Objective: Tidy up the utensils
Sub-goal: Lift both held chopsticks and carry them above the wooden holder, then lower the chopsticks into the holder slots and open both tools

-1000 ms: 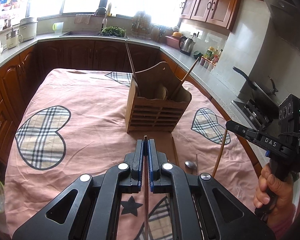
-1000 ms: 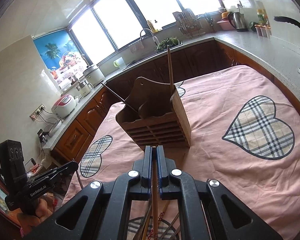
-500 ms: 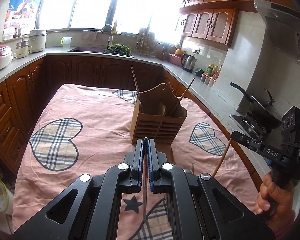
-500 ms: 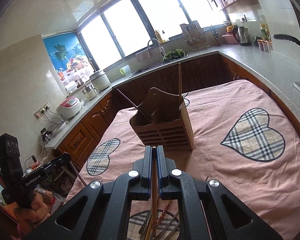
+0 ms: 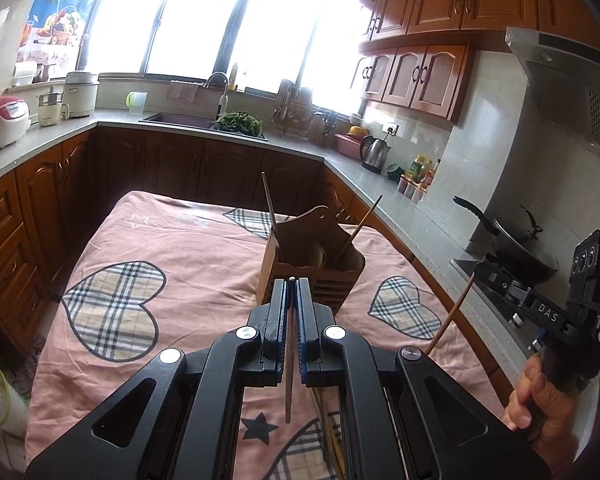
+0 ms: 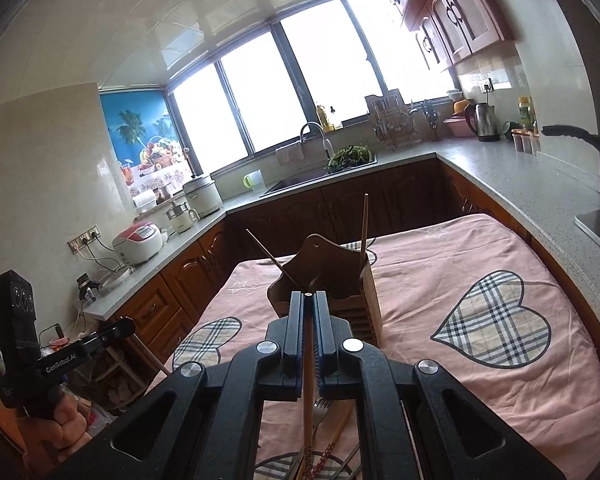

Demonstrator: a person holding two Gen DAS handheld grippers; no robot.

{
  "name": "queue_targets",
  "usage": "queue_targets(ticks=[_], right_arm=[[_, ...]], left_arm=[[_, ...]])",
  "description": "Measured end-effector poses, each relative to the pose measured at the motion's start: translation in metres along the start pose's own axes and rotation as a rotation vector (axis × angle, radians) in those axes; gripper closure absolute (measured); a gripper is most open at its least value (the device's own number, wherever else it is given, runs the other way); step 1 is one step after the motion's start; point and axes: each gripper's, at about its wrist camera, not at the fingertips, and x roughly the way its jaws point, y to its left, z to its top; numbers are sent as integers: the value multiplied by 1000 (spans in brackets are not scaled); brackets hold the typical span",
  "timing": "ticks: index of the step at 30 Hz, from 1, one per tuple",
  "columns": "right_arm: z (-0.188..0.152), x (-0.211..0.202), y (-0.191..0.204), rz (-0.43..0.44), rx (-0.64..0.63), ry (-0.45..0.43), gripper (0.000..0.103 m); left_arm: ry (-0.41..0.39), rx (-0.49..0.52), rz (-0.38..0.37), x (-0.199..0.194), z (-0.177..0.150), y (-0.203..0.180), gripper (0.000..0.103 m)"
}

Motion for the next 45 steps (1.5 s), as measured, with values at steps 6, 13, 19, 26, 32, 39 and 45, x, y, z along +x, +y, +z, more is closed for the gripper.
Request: queue_targets(ticks=[6, 13, 19, 26, 32, 39, 45], right_arm=[[9, 0, 3, -18, -30, -62, 99], [22, 8, 0, -23, -34, -109, 99], [42, 17, -3, -25, -29, -169, 99], [71, 34, -3, -41, -62, -245, 99], [96, 53, -11, -56, -72, -298, 99], [108, 84, -23, -81, -64, -340, 99], [96, 117, -34, -110, -62, -321, 99]], left_arm=[[-29, -2, -9, 1, 12, -3, 99], [-71, 12, -17, 6, 33, -9, 99], [-110, 17, -14, 20, 54, -12, 99], [-160, -5, -7, 42, 87, -10, 99], [-225, -2, 9, 62, 119, -12, 99], [-239, -24, 34, 100, 133, -4, 99], [-235, -50, 55, 133, 124, 4, 99]])
